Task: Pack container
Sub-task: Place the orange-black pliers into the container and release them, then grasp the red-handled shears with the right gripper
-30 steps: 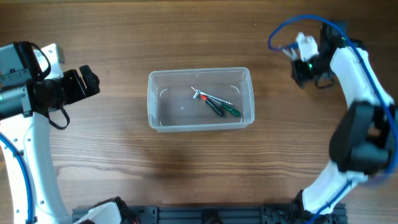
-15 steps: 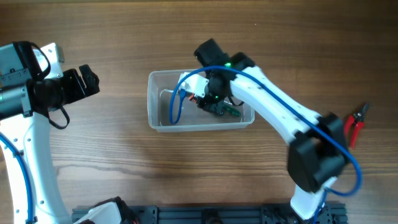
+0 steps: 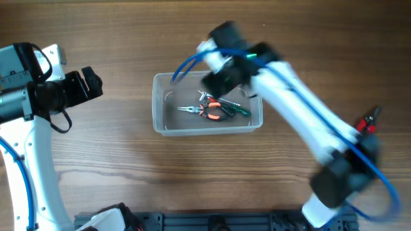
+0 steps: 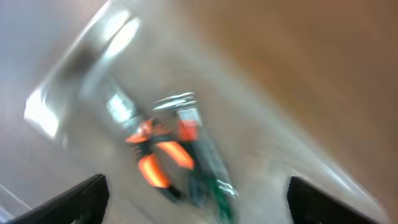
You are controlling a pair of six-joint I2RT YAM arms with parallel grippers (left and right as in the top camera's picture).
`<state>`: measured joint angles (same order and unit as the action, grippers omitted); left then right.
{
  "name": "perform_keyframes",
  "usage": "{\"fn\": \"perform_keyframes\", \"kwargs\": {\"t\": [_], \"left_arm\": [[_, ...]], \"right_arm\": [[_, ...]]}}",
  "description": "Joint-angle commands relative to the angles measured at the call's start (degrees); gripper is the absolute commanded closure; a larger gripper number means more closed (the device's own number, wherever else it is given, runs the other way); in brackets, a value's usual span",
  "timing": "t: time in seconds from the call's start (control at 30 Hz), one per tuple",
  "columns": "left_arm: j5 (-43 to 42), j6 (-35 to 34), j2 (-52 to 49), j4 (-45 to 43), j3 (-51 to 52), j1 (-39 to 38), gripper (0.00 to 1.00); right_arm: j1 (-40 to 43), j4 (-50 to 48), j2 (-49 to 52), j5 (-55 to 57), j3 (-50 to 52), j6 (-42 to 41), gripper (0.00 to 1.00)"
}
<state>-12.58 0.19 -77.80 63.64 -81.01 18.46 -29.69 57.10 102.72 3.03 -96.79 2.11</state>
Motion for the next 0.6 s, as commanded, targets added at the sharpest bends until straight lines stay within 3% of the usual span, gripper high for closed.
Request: {"fn": "perform_keyframes", "kwargs": {"t": [0.0,0.07,0.13,0.23,0.4,0.57], "left_arm": [[-1.1,1.1,-0.2,-0.2,-0.8,-0.3,0.0],[-1.1,1.1,-0.2,-0.2,-0.8,-0.3,0.0],[-1.1,1.1,-0.2,-0.2,-0.8,-0.3,0.0],[-1.1,1.1,-0.2,-0.1,-0.8,-0.3,0.0],[-1.1,1.1,-0.2,-0.1,-0.8,-0.3,0.0],[-1.1,1.1,-0.2,0.1,-0.8,-0.3,0.0]], "right_arm": [[12.5,5.1,-11.4,11.1,-1.9,-29.7,0.0],[23.8,11.4,-13.5,11.1,-1.8,-40.6,0.0],[32.3,14.9,-13.2,7.6,0.2,-46.1,0.0],[42.1,13.6,-13.2,-1.0,8.2,-45.7,0.0],[56.6,3.4,-13.0,-3.8,25.4,-41.0,0.0],[62.8,-5.6,-11.6,-4.1,33.8,-33.1,0.0]]}}
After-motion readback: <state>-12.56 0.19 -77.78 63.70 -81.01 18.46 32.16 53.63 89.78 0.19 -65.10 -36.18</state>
